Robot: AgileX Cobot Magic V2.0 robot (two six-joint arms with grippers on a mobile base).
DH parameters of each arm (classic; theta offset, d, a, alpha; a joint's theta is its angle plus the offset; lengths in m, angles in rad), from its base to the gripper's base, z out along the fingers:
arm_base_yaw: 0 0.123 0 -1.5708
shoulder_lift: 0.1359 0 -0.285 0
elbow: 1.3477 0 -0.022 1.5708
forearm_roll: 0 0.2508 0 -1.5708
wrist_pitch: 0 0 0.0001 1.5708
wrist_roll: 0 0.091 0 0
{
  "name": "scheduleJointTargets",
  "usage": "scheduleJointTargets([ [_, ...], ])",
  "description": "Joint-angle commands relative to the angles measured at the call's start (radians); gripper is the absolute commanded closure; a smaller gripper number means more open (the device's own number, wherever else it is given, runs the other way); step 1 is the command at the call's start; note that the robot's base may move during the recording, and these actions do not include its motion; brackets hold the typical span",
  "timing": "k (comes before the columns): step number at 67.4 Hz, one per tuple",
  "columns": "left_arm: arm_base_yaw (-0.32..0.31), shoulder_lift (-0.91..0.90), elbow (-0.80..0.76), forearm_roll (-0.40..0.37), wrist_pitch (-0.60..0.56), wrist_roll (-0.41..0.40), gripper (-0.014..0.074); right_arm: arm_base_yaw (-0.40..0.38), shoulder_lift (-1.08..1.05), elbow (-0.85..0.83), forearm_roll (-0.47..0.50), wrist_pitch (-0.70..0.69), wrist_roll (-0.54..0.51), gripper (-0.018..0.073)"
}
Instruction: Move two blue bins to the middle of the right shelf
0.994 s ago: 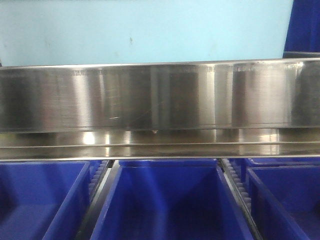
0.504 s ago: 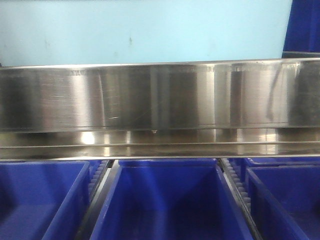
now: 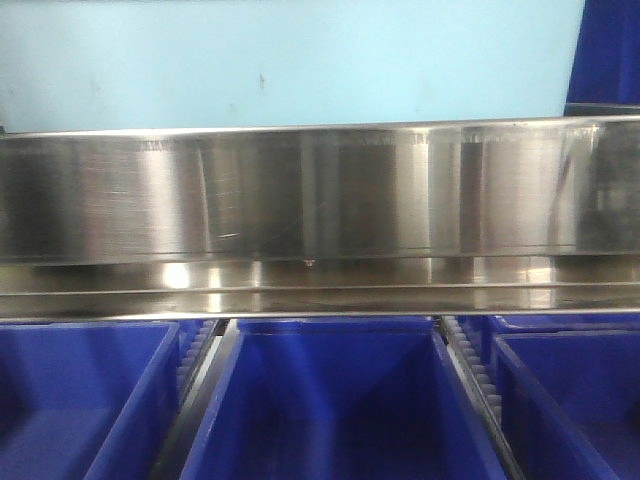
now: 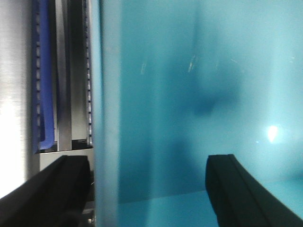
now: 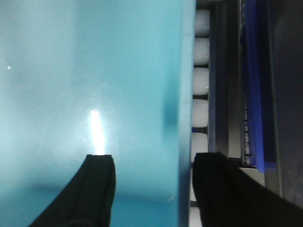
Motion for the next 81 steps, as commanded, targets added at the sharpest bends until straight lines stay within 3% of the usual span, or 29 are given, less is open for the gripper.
scheduleJointTargets([
  [1, 0.001, 0.005, -0.006, -0.016, -0.002, 0.005, 0.0185, -0.001, -0.005, 0.0, 0.0, -0.008, -0.013, 0.0293],
  [48, 0.001, 0.01, -0.006, 0.011, -0.002, 0.013, 0.0195, -0.001, -0.009, 0.019, 0.0, -0.008, -0.014, 0.0293],
  [59, 0.001, 0.01, -0.006, 0.005, -0.002, 0.013, 0.0395, -0.001, -0.009, 0.019, 0.012, -0.008, -0.014, 0.0342],
  [65, 0.001, 0.018, -0.006, 0.002, -0.002, 0.013, 0.051, -0.001, -0.009, 0.019, 0.029, -0.008, -0.014, 0.0494],
  [74, 0.001, 0.055, -0.003, -0.014, -0.002, 0.013, 0.0603, -0.001, -0.007, 0.019, 0.031, -0.008, -0.014, 0.073],
  [81, 0.001, 0.067, -0.003, -0.053, -0.002, 0.025, 0.0676, -0.001, -0.007, 0.019, 0.031, -0.008, -0.015, 0.0714],
])
